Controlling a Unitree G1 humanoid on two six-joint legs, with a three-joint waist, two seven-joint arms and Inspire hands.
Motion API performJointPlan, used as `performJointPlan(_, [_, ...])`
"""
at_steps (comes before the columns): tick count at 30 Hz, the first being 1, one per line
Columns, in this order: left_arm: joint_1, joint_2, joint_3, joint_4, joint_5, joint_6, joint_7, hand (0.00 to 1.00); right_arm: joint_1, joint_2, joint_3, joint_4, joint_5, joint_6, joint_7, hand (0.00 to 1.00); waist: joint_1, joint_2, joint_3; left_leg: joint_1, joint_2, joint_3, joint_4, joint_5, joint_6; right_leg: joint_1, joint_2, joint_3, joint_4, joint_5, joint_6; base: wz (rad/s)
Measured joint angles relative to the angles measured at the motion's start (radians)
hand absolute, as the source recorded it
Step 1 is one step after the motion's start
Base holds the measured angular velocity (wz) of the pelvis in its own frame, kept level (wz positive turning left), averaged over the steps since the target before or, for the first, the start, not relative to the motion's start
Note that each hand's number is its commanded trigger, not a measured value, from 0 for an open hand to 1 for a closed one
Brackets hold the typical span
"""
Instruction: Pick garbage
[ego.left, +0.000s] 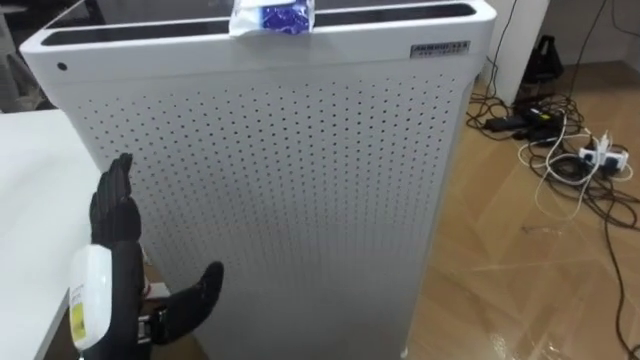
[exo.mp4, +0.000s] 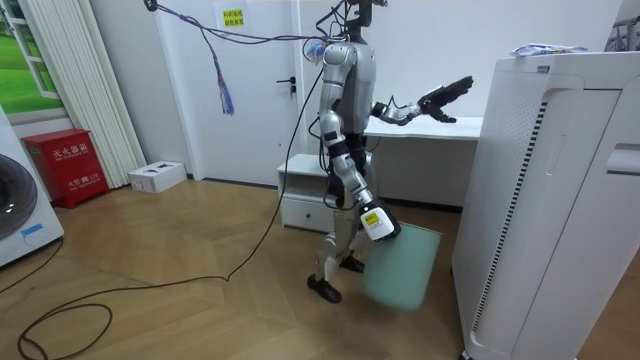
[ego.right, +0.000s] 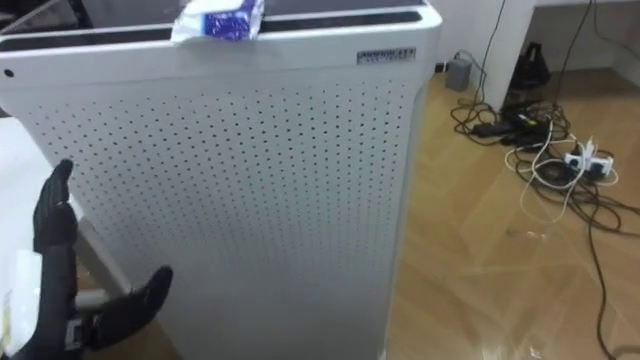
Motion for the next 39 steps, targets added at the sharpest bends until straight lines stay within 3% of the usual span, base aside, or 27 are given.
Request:
performJointPlan(1, [-0.002,0.0,0.006,-0.019,-0.001,0.0,0.015,0.0,-0.009,0.005,0.004,-0.004,-0.005,-0.002,0.001,1.0,0.004,0.016,0.0043,0.006,0.015,-0.09,-0.009,0.0,-0.001,-0.07,0.004,0.042,-0.005,-0.025,0.011,-0.78])
performJointPlan(2, [-0.003,0.002,0.019,-0.028,-0.002,0.0,0.027,0.0,-0.025,0.008,0.007,-0.014,-0.01,-0.002,0.0,1.0,0.004,0.008,0.0012,-0.002,0.016,-0.105,-0.005,-0.003,-0.005,-0.116,-0.005,0.075,-0.038,-0.011,0.005,-0.78])
performJointPlan(3, [-0.013,-0.001,0.035,-0.027,-0.003,0.002,0.031,0.0,-0.027,0.004,0.009,-0.051,-0.022,-0.002,-0.007,1.0,-0.015,0.029,-0.0019,-0.023,0.029,-0.092,0.011,-0.019,-0.022,-0.135,-0.01,0.044,-0.022,0.06,-0.033,-0.25])
performJointPlan(4, [-0.033,0.005,0.031,-0.03,0.0,-0.001,0.009,0.0,-0.004,0.005,0.001,-0.066,-0.02,-0.001,-0.013,1.0,-0.043,0.025,-0.0016,-0.026,0.027,-0.04,0.016,-0.018,-0.023,-0.111,-0.015,-0.005,-0.04,0.062,-0.036,0.07])
performJointPlan(5, [-0.041,0.009,0.028,-0.031,0.001,-0.001,0.003,0.0,0.004,0.003,0.001,-0.065,-0.017,0.0,-0.014,1.0,-0.051,0.012,0.0067,-0.023,0.024,-0.014,0.014,-0.02,-0.019,-0.093,-0.015,-0.008,-0.052,0.062,-0.037,0.38])
performJointPlan(7, [-0.08,0.02,0.029,-0.034,0.018,0.0,-0.002,0.0,0.014,0.0,0.001,-0.056,-0.021,0.003,-0.006,1.0,-0.067,0.011,0.0063,-0.029,-0.003,0.061,-0.007,0.012,0.0,-0.025,-0.013,-0.014,-0.112,0.066,-0.032,0.22])
performJointPlan(12, [-0.106,0.021,0.029,-0.078,0.06,0.002,0.013,0.0,0.01,-0.01,-0.013,-0.033,-0.043,0.015,0.008,1.0,-0.064,0.0,0.0014,-0.001,-0.018,0.064,-0.017,0.016,0.008,0.024,-0.013,-0.019,-0.169,0.082,-0.012,0.13])
performJointPlan(16, [-0.149,0.026,0.024,-0.107,0.087,0.012,0.021,0.0,0.01,-0.011,-0.013,-0.033,-0.059,0.03,0.036,1.0,-0.068,0.01,0.0013,0.014,-0.032,0.064,-0.017,0.015,0.015,0.055,-0.014,-0.016,-0.2,0.091,0.001,0.06])
performJointPlan(23, [-0.229,0.036,0.029,-0.131,0.087,0.031,0.019,0.0,0.011,-0.009,-0.011,-0.033,-0.078,0.037,0.073,1.0,-0.08,0.048,-0.0021,0.027,-0.039,0.071,-0.023,0.019,0.022,0.063,-0.021,-0.004,-0.198,0.093,0.005,0.0])
performJointPlan(28, [-0.288,0.077,0.052,-0.132,0.087,0.033,0.02,0.0,0.012,-0.012,-0.012,-0.033,-0.081,0.067,0.088,1.0,-0.091,0.066,0.0016,0.036,-0.038,0.1,-0.023,0.024,0.03,0.068,-0.023,0.009,-0.197,0.093,0.006,-0.03])
performJointPlan(39, [-0.319,0.093,0.096,-0.153,0.109,0.083,0.018,0.0,0.016,-0.018,-0.013,-0.033,-0.081,0.079,0.089,1.0,-0.092,0.063,0.0029,0.042,-0.041,0.119,-0.025,0.025,0.033,0.07,-0.022,0.043,-0.197,0.091,0.01,-0.02])
